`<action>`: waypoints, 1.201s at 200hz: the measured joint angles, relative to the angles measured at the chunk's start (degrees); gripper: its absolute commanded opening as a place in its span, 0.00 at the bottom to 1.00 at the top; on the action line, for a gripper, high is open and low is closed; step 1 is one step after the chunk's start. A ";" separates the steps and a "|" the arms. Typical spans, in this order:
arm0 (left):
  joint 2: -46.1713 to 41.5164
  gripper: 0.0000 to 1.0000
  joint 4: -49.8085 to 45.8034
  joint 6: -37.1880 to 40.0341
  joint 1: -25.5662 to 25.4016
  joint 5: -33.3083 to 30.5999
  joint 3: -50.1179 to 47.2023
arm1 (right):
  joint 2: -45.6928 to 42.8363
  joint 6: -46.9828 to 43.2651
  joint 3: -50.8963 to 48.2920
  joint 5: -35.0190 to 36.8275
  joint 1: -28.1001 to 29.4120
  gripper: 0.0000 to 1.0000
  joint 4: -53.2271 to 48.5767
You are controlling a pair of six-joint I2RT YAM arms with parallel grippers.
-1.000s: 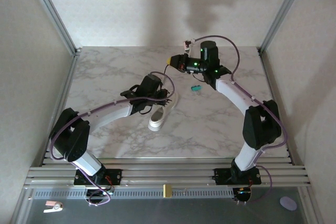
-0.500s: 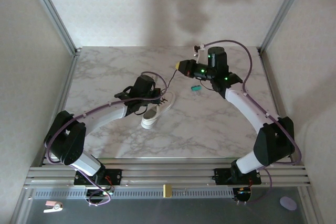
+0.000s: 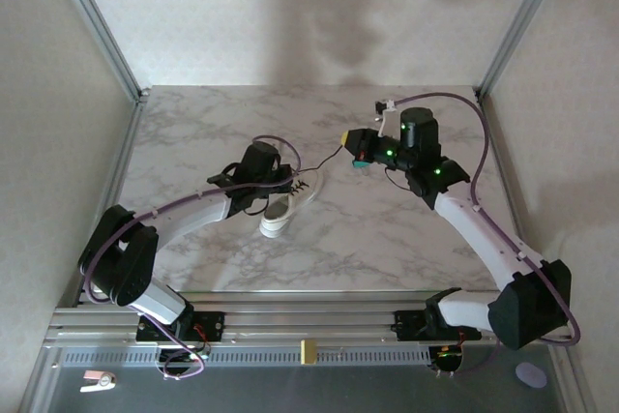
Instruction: Tie the shoes
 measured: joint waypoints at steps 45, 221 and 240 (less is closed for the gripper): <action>-2.80 0.00 0.42 -1.22 0.44 -0.42 -4.31 | 0.02 -0.70 -2.14 1.05 2.51 0.00 -0.92; -11.21 0.00 26.69 -21.33 0.52 -1.07 -29.90 | 4.39 -0.52 -4.46 6.80 12.11 0.00 0.00; -11.19 0.00 27.93 -25.94 -1.11 -1.73 -29.90 | 4.42 -0.09 -4.46 7.72 12.11 0.00 0.26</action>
